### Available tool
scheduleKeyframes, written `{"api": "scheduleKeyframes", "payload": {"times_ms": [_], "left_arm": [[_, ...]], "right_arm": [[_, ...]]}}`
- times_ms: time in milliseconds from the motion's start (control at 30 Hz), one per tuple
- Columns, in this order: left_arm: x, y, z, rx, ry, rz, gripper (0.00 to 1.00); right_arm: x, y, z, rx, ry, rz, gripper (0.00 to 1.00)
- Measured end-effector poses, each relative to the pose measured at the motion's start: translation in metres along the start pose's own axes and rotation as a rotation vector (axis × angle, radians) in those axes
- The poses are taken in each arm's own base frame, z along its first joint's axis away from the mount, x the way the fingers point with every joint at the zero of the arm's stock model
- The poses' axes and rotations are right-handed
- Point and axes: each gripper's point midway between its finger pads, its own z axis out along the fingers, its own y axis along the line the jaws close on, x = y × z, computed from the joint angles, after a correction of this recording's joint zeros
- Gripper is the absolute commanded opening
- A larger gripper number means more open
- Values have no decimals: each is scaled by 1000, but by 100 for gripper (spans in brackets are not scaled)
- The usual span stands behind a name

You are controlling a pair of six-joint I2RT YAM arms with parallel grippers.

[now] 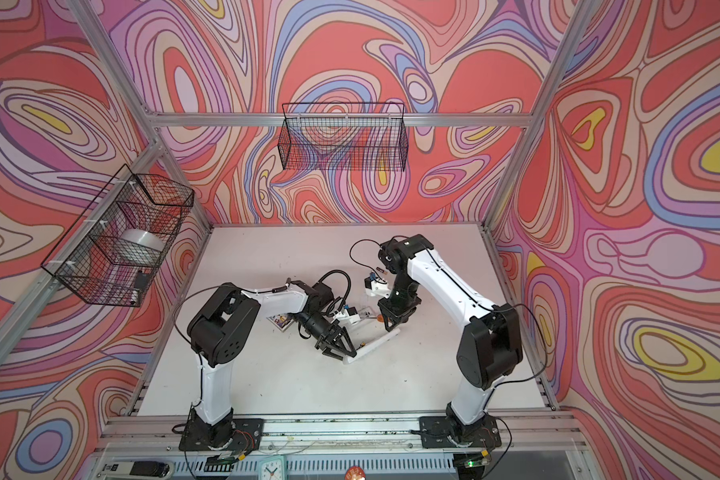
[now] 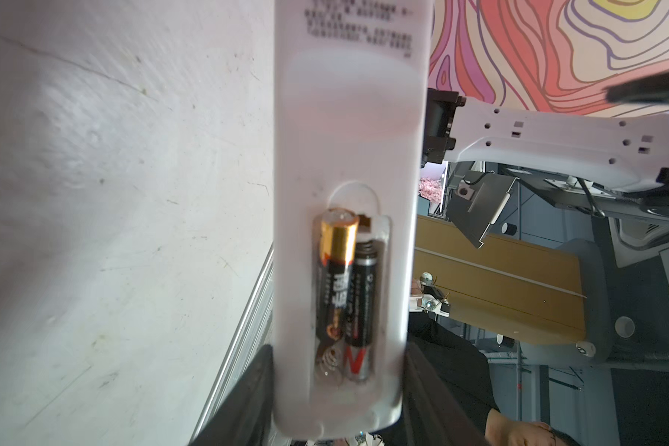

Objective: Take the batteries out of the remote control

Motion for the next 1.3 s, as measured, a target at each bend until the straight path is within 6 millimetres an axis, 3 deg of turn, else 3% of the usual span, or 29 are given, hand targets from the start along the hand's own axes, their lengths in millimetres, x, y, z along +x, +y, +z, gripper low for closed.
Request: {"api": "scheduleKeyframes", "payload": {"times_ms": [100, 233, 400, 533, 700, 933, 1100, 1300], "left_arm": [[-4, 5, -5, -24, -3, -30, 24], [-4, 32, -8, -41, -2, -124, 24], [-12, 34, -21, 47, -76, -177, 25], [-23, 37, -30, -30, -85, -135, 25], [-15, 37, -30, -108, -65, -104, 24], [4, 55, -23, -453, 9, 90, 21], [18, 70, -31, -704, -2, 235, 22], [4, 78, -45, -904, -59, 358, 23]], "right_arm": [[0, 0, 2, -7, 3, 2, 0], [2, 0, 4, -7, 1, 4, 0], [3, 2, 2, -5, -16, -1, 0], [2, 2, 2, -5, -19, -1, 0], [2, 3, 3, -13, -21, -1, 0], [1, 7, 2, -36, -24, 1, 0], [-2, 9, 1, -48, -43, -5, 0], [15, 19, 0, -77, -27, -67, 0]]}}
